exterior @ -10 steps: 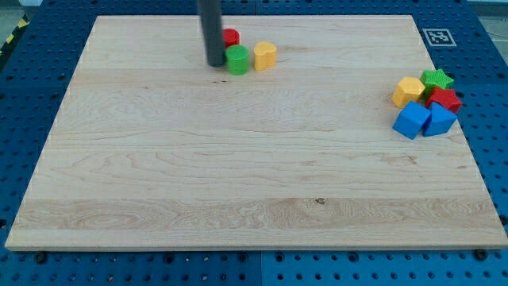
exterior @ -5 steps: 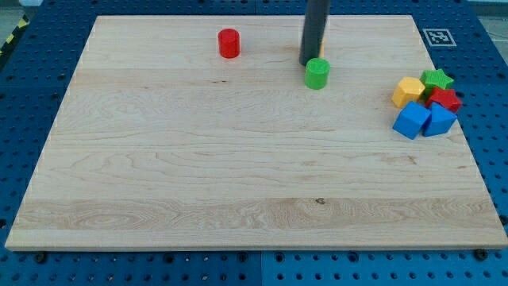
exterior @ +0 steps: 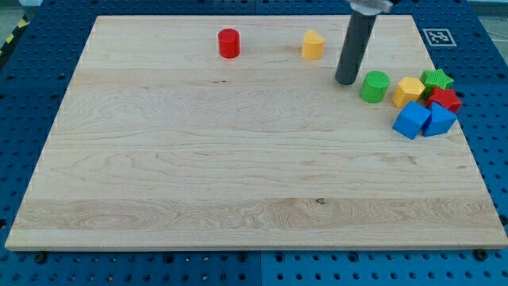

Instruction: Move green circle into the green star

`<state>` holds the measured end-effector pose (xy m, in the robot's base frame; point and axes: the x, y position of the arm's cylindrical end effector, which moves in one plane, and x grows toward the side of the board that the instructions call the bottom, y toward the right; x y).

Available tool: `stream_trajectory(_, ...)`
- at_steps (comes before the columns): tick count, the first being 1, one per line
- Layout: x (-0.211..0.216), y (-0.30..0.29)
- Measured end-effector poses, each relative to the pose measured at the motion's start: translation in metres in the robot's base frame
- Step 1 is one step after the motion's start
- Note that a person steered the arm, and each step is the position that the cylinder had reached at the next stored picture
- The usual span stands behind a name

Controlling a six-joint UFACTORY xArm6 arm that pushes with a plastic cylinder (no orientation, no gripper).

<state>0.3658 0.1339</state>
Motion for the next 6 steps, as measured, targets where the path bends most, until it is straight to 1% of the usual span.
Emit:
stream_trajectory(1,0.026,-0.021)
stream_trajectory(2,0.038,0.0)
stream_trajectory(3,0.031,0.027)
stream_trajectory(5,0.003,0.027)
stream_trajectory(6,-0.001,0.03)
